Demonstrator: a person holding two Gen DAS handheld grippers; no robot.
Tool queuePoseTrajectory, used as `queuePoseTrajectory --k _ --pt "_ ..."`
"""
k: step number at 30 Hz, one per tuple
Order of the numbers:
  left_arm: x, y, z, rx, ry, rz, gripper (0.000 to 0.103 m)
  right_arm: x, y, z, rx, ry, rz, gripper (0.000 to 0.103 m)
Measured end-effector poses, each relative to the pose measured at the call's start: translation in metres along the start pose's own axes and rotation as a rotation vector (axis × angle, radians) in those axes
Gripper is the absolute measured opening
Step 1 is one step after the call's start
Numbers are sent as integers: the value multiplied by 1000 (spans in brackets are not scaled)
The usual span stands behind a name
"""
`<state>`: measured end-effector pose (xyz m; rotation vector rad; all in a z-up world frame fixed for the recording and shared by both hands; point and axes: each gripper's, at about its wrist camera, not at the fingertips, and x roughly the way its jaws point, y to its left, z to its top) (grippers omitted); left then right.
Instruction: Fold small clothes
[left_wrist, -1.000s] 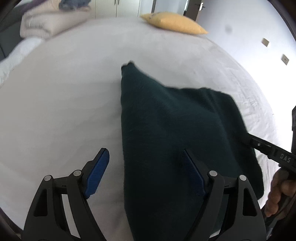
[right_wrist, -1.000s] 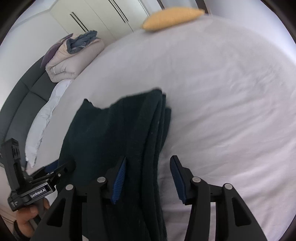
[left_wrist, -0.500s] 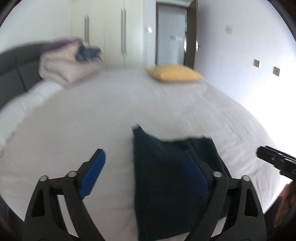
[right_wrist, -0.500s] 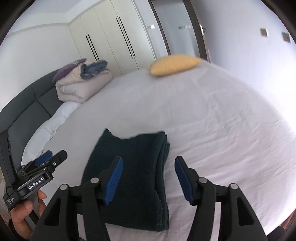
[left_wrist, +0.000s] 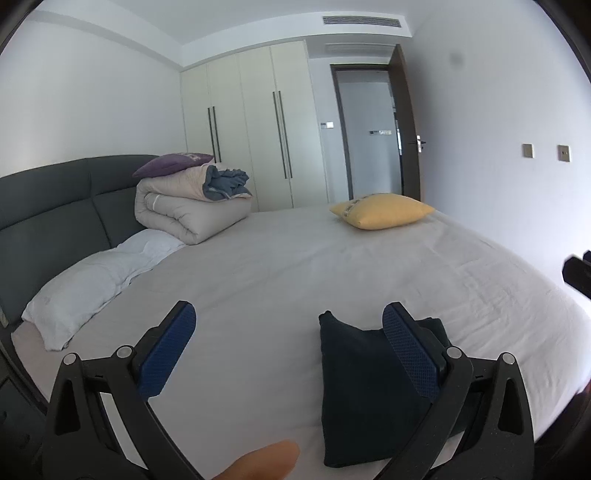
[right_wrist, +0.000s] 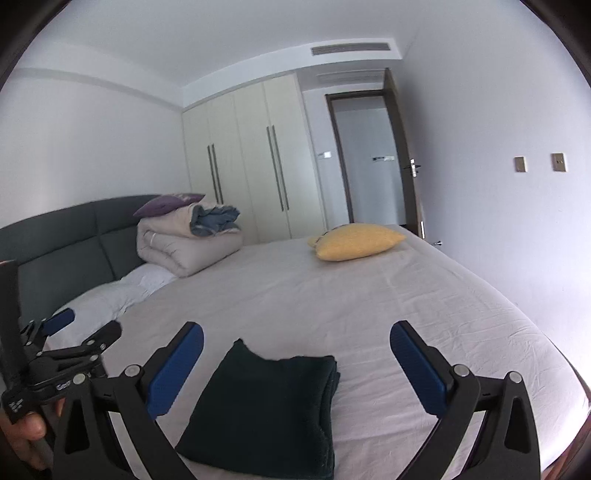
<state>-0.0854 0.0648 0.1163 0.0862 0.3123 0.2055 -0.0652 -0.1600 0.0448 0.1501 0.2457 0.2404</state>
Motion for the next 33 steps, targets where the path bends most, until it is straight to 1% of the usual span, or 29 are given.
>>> queuePoseTrajectory --k 1,3,4,5,6,9,10,11,12,13,15,19,22,27,33 --pt "0 2 1 -8 10 -4 103 -1 3 2 -15 19 -7 103" --pt "5 4 -2 -36 60 -23 103 -2 9 2 -49 36 -35 103" --pt "9 4 -5 -45 91 -32 103 0 11 2 -75 61 -53 103" --pt "15 4 -11 -52 147 -41 103 -1 17 -2 -88 82 -66 103" --pt "20 3 -17 -57 188 -50 103 3 18 -4 -99 127 -81 103" --pt "40 -2 -37 -68 284 -82 103 16 15 -14 -56 249 -70 103" --pt "48 -3 -47 -78 338 -89 103 20 13 -18 -36 277 -56 103" --pt "58 -4 -54 -86 374 -97 103 25 11 -25 -12 310 -49 103" --pt "65 -4 -62 -98 414 -109 103 28 10 -30 -3 330 -57 103" --pt "73 -6 -70 -103 437 -113 103 31 11 -36 2 347 -67 103" --pt "85 -10 -79 -91 462 -113 103 40 9 -47 8 388 -86 103" --pt "99 -18 -94 -69 515 -125 103 52 7 -63 7 431 -129 103" --pt "105 -24 -105 -64 541 -127 103 60 5 -74 15 463 -142 103" --pt "106 -25 -114 -68 559 -124 103 69 3 -89 2 513 -161 103" --pt "107 -22 -116 -78 566 -123 103 78 0 -104 4 572 -183 103"
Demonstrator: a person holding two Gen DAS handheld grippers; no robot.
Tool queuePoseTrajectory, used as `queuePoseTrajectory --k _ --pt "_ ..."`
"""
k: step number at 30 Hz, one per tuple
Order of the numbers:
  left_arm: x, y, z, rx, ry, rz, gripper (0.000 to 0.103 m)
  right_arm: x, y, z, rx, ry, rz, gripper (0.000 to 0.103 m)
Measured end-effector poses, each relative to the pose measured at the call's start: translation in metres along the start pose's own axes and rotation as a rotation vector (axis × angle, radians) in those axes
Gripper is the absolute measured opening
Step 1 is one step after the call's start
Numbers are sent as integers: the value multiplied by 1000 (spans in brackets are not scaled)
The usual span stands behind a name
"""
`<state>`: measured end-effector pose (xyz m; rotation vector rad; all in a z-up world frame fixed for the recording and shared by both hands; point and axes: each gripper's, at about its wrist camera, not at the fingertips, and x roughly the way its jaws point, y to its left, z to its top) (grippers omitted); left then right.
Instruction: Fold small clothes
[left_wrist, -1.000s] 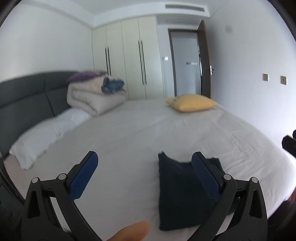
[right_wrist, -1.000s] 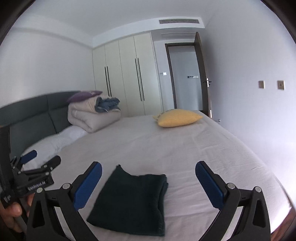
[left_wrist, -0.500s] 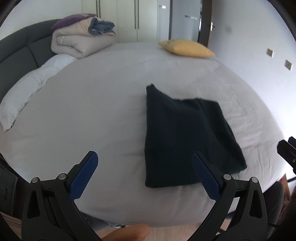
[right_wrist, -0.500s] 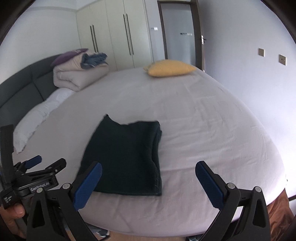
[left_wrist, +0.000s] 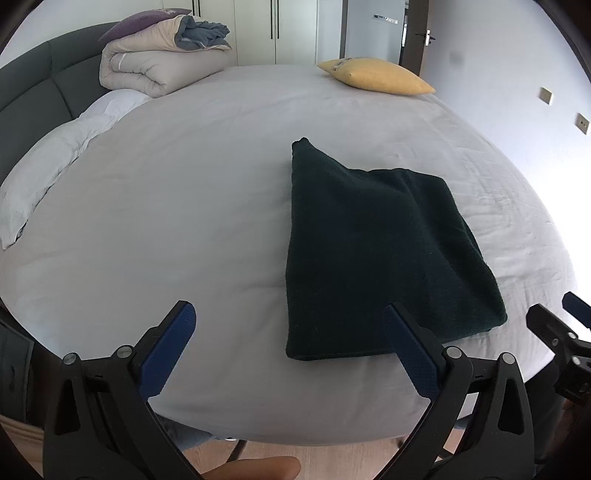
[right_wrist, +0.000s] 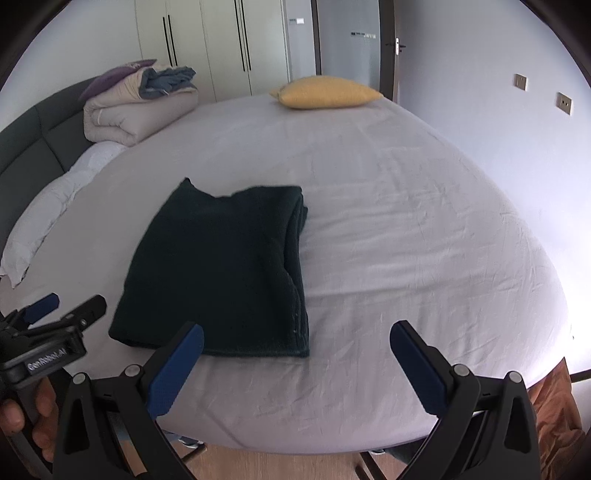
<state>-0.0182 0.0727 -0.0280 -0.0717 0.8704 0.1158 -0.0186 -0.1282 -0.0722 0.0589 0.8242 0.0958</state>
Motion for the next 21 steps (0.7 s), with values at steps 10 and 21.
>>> queuePoseTrajectory --k 10,21 --pt "2 -2 -1 1 11 -12 103 7 -5 -2 -4 16 -8 103" --pt "3 -3 -2 -1 13 -14 103 7 -5 -2 -1 18 -2 103"
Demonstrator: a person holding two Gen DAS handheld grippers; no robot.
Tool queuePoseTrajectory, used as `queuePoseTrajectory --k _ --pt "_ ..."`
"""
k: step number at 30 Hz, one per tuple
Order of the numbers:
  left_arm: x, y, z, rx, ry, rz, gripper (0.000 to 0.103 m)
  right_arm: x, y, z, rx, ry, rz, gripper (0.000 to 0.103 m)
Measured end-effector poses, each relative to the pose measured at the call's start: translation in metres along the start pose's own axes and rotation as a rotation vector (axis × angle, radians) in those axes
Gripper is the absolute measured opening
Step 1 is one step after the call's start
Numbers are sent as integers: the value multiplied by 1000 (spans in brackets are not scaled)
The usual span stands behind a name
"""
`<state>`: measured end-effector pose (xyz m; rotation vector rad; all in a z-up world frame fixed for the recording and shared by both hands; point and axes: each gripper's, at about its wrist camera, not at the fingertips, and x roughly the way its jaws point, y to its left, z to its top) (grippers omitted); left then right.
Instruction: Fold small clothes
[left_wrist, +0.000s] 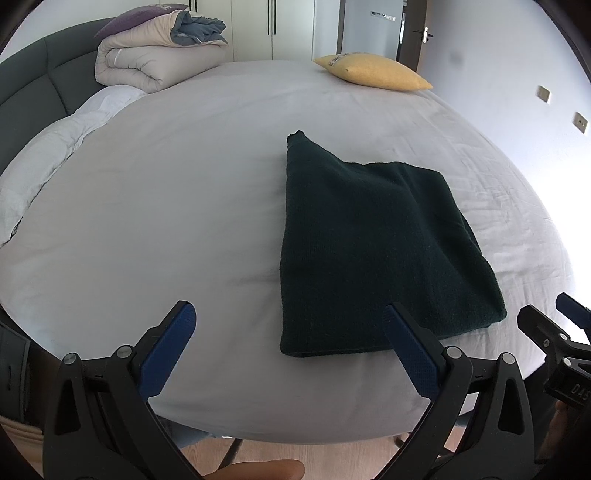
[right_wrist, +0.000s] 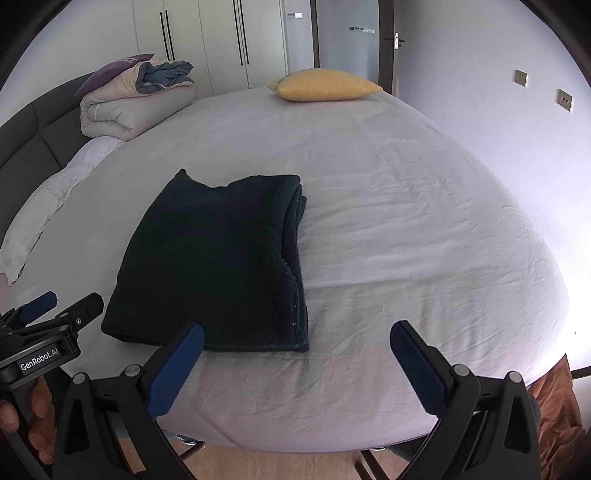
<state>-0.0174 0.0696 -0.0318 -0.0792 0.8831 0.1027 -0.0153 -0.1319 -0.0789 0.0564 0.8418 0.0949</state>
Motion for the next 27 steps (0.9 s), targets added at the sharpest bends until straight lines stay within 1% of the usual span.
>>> queuePoseTrajectory --k 27 --pt "0 0 0 3 3 -3 103 0 0 0 1 0 2 103"
